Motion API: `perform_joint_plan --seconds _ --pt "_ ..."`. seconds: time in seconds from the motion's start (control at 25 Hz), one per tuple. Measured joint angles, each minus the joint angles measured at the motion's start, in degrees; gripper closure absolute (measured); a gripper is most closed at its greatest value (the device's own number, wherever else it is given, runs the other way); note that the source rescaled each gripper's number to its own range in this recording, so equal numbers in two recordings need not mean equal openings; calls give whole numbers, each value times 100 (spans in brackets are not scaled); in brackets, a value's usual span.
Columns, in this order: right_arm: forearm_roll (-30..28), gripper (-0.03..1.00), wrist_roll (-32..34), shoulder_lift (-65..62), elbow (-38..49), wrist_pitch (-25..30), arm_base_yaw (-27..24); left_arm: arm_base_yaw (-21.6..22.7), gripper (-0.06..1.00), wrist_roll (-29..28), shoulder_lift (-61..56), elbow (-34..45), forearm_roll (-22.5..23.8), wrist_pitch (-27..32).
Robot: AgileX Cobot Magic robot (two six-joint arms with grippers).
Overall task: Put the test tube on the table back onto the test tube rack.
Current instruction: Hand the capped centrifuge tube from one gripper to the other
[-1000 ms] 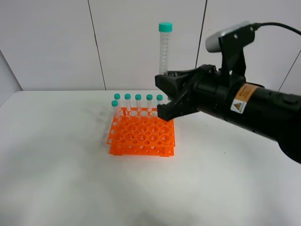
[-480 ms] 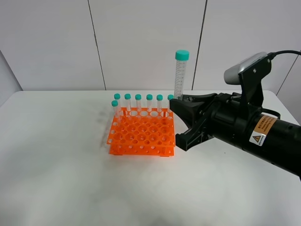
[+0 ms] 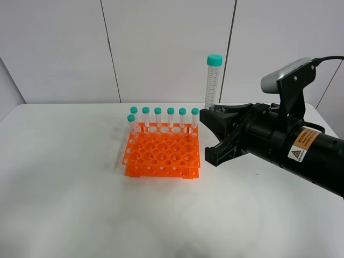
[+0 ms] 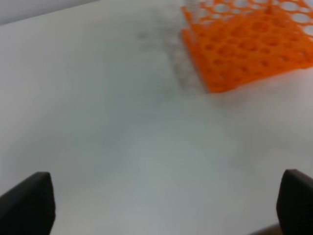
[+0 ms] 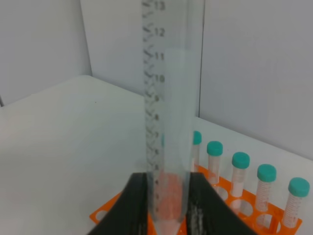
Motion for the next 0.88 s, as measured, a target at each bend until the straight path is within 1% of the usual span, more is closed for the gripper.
perform_joint_plan --seconds 0.12,0.2,0.28,0.4,0.48,0.56,0.64,0.72,0.8,0.88 --pt "0 94 0 0 0 -2 0 -704 -6 249 0 0 -6 0" --pt "0 94 0 0 0 -2 0 -981 -6 295 0 -13 -103 -32" --pt "0 94 0 0 0 -2 0 -1104 -6 297 0 -76 -335 -241" --pt "0 94 0 0 0 -2 0 -1126 -6 327 0 -110 -755 -1046" --pt "0 94 0 0 0 -2 0 -1126 -6 484 15 -143 -971 -1568" --pt "0 94 0 0 0 -2 0 -1126 -6 782 216 -236 -1117 -1762" --pt "0 94 0 0 0 -2 0 -1156 -6 1103 582 -376 -1143 -1735" --pt "0 94 0 0 0 -2 0 -1417 -6 1233 1008 -541 -1307 -1737" --pt "0 94 0 0 0 -2 0 -1836 -6 1376 1400 -695 -1674 -1838" --pt "11 94 0 0 0 -2 0 -2230 -6 1638 1860 -936 -1866 -1919"
